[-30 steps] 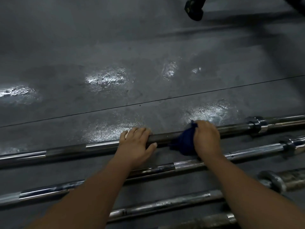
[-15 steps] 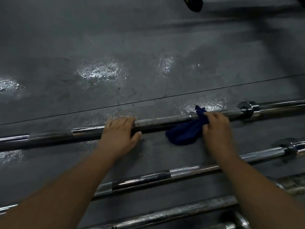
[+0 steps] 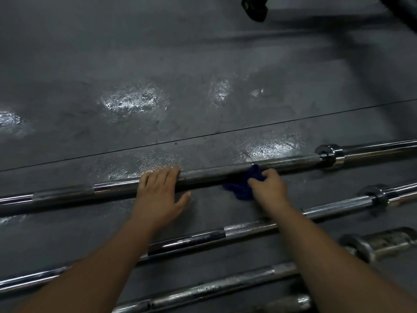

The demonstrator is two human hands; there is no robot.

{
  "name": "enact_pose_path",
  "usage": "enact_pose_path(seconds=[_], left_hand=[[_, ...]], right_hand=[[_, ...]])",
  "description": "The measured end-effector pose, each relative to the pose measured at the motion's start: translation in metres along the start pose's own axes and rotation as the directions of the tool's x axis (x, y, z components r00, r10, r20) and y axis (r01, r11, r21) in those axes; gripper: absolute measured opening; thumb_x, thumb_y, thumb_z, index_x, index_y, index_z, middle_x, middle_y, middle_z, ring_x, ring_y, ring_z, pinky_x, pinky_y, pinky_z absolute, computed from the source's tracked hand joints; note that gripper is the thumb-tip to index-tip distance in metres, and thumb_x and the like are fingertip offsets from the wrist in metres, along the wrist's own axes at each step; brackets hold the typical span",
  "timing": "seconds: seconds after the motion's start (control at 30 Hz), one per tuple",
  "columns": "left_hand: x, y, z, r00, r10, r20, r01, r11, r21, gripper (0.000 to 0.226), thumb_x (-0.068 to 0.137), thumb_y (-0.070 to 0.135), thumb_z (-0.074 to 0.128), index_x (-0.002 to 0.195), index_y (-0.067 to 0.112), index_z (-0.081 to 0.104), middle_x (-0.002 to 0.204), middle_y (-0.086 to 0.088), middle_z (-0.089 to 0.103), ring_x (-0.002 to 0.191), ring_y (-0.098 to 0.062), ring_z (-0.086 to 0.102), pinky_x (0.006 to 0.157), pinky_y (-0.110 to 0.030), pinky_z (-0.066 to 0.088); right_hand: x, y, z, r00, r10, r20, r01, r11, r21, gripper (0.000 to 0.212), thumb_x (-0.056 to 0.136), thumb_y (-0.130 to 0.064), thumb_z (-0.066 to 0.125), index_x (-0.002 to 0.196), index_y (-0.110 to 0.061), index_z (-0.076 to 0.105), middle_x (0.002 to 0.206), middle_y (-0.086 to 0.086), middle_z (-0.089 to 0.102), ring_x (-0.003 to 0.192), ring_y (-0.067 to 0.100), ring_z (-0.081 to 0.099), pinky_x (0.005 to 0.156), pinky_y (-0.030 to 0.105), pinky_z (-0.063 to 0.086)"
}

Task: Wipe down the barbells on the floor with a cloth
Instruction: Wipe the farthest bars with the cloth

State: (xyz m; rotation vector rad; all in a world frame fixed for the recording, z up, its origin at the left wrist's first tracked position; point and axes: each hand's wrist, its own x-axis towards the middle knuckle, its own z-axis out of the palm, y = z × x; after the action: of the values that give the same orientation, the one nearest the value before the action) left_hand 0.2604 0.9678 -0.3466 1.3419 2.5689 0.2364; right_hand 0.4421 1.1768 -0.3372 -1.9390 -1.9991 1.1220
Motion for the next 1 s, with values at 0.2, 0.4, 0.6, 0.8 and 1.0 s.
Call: enact_pose_path(seconds=[0.2, 0.4, 0.6, 0.8, 1.0], left_hand=[[0.008, -0.011, -0.001, 0.997, 0.046, 0.06, -0.047, 0.999, 0.013, 0.081, 0.083, 0.077, 0.027, 0.15, 0.032, 0.024, 0.151, 0.004, 0.039, 0.14, -0.02, 0.031, 0.117, -0.044, 0.01], [0.029, -0.014, -0.003, 0.998, 0.032, 0.055, -0.032, 0.999, -0.008, 0.081, 0.081, 0.078, 0.029, 0.148, 0.033, 0.031, 0.152, 0.007, 0.036, 0.143, -0.019, 0.025, 0.115, -0.047, 0.014], [0.058, -0.017, -0.013, 0.995, 0.001, 0.097, -0.004, 1.0, 0.027, 0.081, 0.079, 0.078, 0.03, 0.147, 0.034, 0.033, 0.152, 0.007, 0.039, 0.141, -0.02, 0.03, 0.113, -0.048, 0.018], [0.053, -0.016, -0.023, 0.988, -0.005, 0.153, 0.0, 0.999, 0.036, 0.085, 0.069, 0.068, 0.029, 0.144, 0.029, 0.039, 0.137, 0.0, 0.051, 0.127, -0.024, 0.045, 0.109, -0.045, 0.026], [0.013, -0.014, -0.038, 0.971, 0.12, 0.206, -0.118, 0.993, -0.023, 0.088, 0.067, 0.06, 0.025, 0.147, 0.025, 0.037, 0.145, 0.001, 0.046, 0.129, -0.024, 0.044, 0.111, -0.039, 0.029]], right_hand=[[0.06, 0.011, -0.078, 0.931, 0.093, -0.354, -0.011, 0.974, 0.226, 0.04, 0.077, -0.03, 0.061, 0.114, -0.015, 0.057, 0.128, 0.017, 0.053, 0.099, 0.026, 0.058, 0.095, 0.037, 0.049], [0.093, 0.007, -0.07, 0.896, -0.15, -0.419, 0.096, 0.984, -0.147, 0.035, 0.091, -0.019, 0.043, 0.12, -0.004, 0.054, 0.135, 0.021, 0.045, 0.123, 0.04, 0.039, 0.105, 0.039, 0.029], [0.021, -0.063, 0.04, 0.863, -0.485, -0.141, 0.448, 0.864, -0.228, 0.033, 0.078, -0.021, 0.039, 0.087, -0.015, 0.07, 0.095, 0.01, 0.066, 0.094, 0.035, 0.053, 0.086, 0.04, 0.04], [0.011, -0.06, 0.032, 0.702, -0.704, 0.106, 0.702, 0.658, -0.274, 0.034, 0.071, -0.005, 0.058, 0.099, -0.022, 0.069, 0.105, 0.002, 0.066, 0.102, 0.025, 0.053, 0.09, 0.035, 0.043], [-0.014, -0.043, 0.035, 0.888, -0.351, -0.296, 0.293, 0.93, -0.223, 0.02, 0.083, -0.007, 0.056, 0.095, -0.017, 0.067, 0.098, 0.009, 0.066, 0.099, 0.034, 0.052, 0.083, 0.041, 0.042]])
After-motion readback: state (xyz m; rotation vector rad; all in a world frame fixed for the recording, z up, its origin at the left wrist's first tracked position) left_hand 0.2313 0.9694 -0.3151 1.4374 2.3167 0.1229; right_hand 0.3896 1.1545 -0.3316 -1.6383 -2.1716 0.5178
